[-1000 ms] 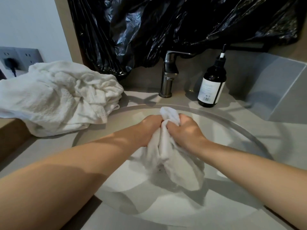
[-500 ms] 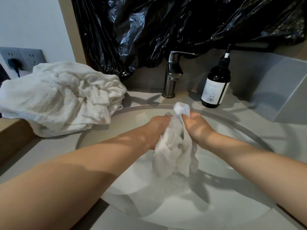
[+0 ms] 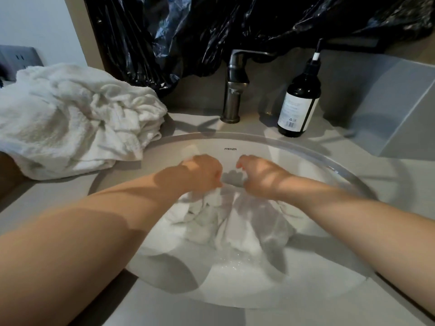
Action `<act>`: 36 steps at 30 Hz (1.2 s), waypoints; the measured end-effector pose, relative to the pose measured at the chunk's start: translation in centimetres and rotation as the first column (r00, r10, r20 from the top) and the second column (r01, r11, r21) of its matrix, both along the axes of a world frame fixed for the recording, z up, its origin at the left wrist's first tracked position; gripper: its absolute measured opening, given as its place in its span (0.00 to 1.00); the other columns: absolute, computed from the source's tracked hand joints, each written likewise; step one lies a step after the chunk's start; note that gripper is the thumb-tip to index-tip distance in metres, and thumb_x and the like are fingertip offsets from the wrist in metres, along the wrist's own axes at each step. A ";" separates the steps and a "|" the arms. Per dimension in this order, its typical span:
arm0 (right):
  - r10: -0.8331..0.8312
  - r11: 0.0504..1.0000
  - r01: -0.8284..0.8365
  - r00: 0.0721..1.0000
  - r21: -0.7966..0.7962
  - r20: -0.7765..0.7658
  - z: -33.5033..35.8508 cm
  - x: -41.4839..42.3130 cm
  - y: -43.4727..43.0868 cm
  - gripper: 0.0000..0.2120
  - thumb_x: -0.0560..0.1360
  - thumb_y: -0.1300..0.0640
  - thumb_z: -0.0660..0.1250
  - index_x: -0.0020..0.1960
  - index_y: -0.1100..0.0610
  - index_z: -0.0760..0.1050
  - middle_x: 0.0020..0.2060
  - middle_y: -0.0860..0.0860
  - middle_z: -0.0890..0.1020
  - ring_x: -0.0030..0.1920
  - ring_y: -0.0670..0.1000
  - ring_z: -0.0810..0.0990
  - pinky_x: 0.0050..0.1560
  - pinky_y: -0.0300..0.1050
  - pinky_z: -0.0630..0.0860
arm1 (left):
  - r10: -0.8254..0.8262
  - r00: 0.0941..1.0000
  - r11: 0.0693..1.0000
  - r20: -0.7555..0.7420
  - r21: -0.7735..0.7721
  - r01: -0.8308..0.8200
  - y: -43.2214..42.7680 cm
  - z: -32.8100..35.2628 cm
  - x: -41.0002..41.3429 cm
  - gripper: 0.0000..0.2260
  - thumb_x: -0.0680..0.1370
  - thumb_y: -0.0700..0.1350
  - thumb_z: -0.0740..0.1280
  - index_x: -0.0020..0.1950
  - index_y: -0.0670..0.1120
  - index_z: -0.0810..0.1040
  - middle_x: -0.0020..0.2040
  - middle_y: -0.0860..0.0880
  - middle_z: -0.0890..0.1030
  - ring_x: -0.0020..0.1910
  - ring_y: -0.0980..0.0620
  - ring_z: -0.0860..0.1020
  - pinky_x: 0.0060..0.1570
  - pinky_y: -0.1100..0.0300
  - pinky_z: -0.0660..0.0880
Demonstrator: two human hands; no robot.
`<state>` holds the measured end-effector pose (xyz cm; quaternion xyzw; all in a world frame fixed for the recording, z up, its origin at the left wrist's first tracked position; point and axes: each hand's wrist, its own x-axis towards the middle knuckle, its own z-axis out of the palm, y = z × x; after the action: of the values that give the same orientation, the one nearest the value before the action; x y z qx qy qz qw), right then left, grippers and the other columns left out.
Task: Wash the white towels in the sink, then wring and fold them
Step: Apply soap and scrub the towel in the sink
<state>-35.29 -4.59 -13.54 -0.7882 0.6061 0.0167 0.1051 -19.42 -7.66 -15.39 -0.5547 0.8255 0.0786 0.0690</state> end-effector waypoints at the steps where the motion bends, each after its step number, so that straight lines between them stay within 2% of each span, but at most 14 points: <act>1: 0.039 0.999 -0.039 0.999 0.028 -0.004 -0.7 0.7 0.1 0.19 0.78 0.57 0.62 0.67 0.59 0.69 0.63 0.56 0.75 0.63 0.57 0.74 0.59 0.45 0.72 | -0.018 0.998 0.994 0.066 0.109 0.011 0.2 -0.8 -0.1 0.10 0.78 0.53 0.67 0.50 0.47 0.78 0.51 0.48 0.80 0.50 0.47 0.77 0.55 0.53 0.77; 4: 0.112 0.970 -0.076 0.983 0.231 -0.148 -3.1 1.4 0.3 0.18 0.79 0.47 0.62 0.61 0.60 0.73 0.58 0.55 0.78 0.56 0.56 0.78 0.52 0.44 0.73 | -0.013 0.987 0.952 0.161 0.303 -0.037 0.7 -2.3 0.2 0.23 0.74 0.55 0.73 0.64 0.47 0.71 0.57 0.50 0.76 0.51 0.48 0.74 0.51 0.56 0.75; 7: 0.204 0.943 -0.137 0.958 0.304 -0.199 -3.4 0.8 0.0 0.16 0.74 0.53 0.69 0.57 0.60 0.74 0.52 0.54 0.80 0.50 0.55 0.79 0.45 0.45 0.76 | -0.075 0.975 0.955 0.211 0.298 0.009 1.0 -2.6 0.4 0.32 0.70 0.42 0.76 0.69 0.50 0.63 0.55 0.51 0.66 0.48 0.50 0.68 0.43 0.56 0.71; 10: 0.309 0.897 -0.171 0.902 0.407 -0.303 -2.0 0.7 -0.2 0.17 0.72 0.61 0.70 0.59 0.58 0.70 0.51 0.53 0.77 0.48 0.54 0.76 0.38 0.43 0.72 | -0.125 0.969 0.949 0.215 0.311 0.053 1.0 -2.7 0.2 0.30 0.71 0.32 0.69 0.67 0.51 0.63 0.52 0.50 0.67 0.44 0.48 0.69 0.37 0.56 0.70; 12: 0.333 0.897 -0.200 0.892 0.395 -0.305 -1.3 0.3 -0.6 0.10 0.71 0.65 0.67 0.50 0.56 0.72 0.49 0.53 0.76 0.48 0.55 0.76 0.40 0.45 0.73 | -0.100 0.987 0.927 0.124 0.373 0.046 0.8 -2.5 0.2 0.23 0.71 0.31 0.63 0.59 0.52 0.67 0.47 0.49 0.72 0.41 0.48 0.71 0.37 0.57 0.70; 16: 0.102 0.862 -0.139 0.990 0.488 0.102 -0.1 -1.8 -1.0 0.15 0.57 0.71 0.63 0.39 0.56 0.77 0.33 0.51 0.76 0.37 0.53 0.73 0.32 0.40 0.67 | 0.018 0.998 0.909 -0.065 0.416 0.011 0.1 -0.7 0.4 0.17 0.70 0.29 0.56 0.37 0.50 0.75 0.33 0.51 0.73 0.33 0.52 0.71 0.32 0.66 0.70; 18: -0.075 0.751 -0.165 0.940 0.639 0.331 0.2 -2.4 -1.1 0.20 0.55 0.68 0.63 0.44 0.59 0.81 0.37 0.54 0.81 0.38 0.53 0.78 0.38 0.42 0.74 | 0.062 0.996 0.918 -0.071 0.396 -0.029 -0.2 -0.3 1.0 0.17 0.69 0.29 0.56 0.35 0.49 0.76 0.34 0.51 0.76 0.36 0.50 0.73 0.36 0.63 0.72; 21: -0.304 0.527 -0.198 0.864 0.826 0.401 -0.4 -2.7 -1.4 0.07 0.74 0.60 0.66 0.48 0.63 0.80 0.44 0.55 0.84 0.43 0.52 0.83 0.50 0.44 0.78 | 0.104 0.989 0.942 -0.104 0.328 -0.065 -0.3 -0.4 1.3 0.17 0.72 0.31 0.58 0.45 0.50 0.81 0.45 0.52 0.80 0.47 0.49 0.78 0.43 0.60 0.74; 23: -0.267 0.624 -0.122 0.895 0.772 0.357 -1.1 -2.4 -1.9 0.12 0.78 0.54 0.66 0.45 0.64 0.79 0.36 0.49 0.82 0.38 0.49 0.80 0.44 0.40 0.75 | 0.098 0.983 0.949 -0.152 0.313 -0.046 0.1 0.0 1.0 0.21 0.74 0.32 0.57 0.59 0.50 0.79 0.58 0.53 0.79 0.56 0.52 0.76 0.47 0.67 0.73; 25: -0.214 0.852 0.033 0.932 0.522 0.291 -2.4 -2.0 -2.8 0.17 0.78 0.50 0.66 0.39 0.63 0.75 0.29 0.48 0.76 0.33 0.49 0.73 0.35 0.39 0.68 | 0.086 0.983 0.924 -0.161 0.381 -0.018 0.6 0.1 0.8 0.25 0.76 0.33 0.57 0.71 0.51 0.72 0.68 0.54 0.74 0.63 0.54 0.72 0.55 0.69 0.70; 27: -0.136 0.968 0.105 0.983 0.229 0.124 -3.7 -1.8 -3.4 0.17 0.80 0.48 0.62 0.39 0.59 0.74 0.34 0.52 0.77 0.35 0.52 0.75 0.34 0.41 0.68 | 0.086 0.989 0.889 -0.117 0.458 -0.023 1.0 -0.8 0.5 0.27 0.78 0.38 0.59 0.77 0.53 0.62 0.73 0.55 0.69 0.70 0.53 0.68 0.66 0.62 0.66; 31: 0.102 0.981 -0.066 0.975 0.184 -0.197 -6.4 -0.7 -2.6 0.20 0.81 0.46 0.56 0.59 0.60 0.76 0.56 0.57 0.79 0.60 0.58 0.77 0.56 0.44 0.71 | 0.086 0.995 0.910 -0.054 0.411 -0.057 0.7 -3.5 -0.2 0.25 0.80 0.53 0.64 0.76 0.49 0.63 0.68 0.49 0.72 0.67 0.48 0.70 0.65 0.57 0.68; 34: 0.274 0.955 -0.209 0.895 0.212 -0.351 -7.4 0.3 -1.3 0.18 0.82 0.48 0.52 0.63 0.55 0.73 0.63 0.54 0.73 0.64 0.57 0.70 0.60 0.48 0.67 | 0.004 0.992 0.922 0.124 0.383 -0.052 0.6 -4.8 0.1 0.18 0.80 0.59 0.62 0.56 0.44 0.76 0.50 0.47 0.76 0.60 0.45 0.74 0.54 0.55 0.73; 36: 0.270 0.958 -0.202 0.876 0.205 -0.401 -7.2 0.2 -1.4 0.18 0.82 0.48 0.52 0.65 0.54 0.72 0.64 0.53 0.73 0.65 0.56 0.70 0.62 0.49 0.67 | 0.036 0.989 0.916 0.140 0.391 -0.089 0.4 -4.9 0.4 0.20 0.80 0.58 0.62 0.56 0.42 0.78 0.49 0.46 0.76 0.58 0.44 0.76 0.50 0.57 0.73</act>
<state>-35.05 -6.01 -20.75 -0.8230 0.5102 0.2480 0.0295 -19.00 -7.27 -20.26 -0.5593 0.7680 0.2098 0.2310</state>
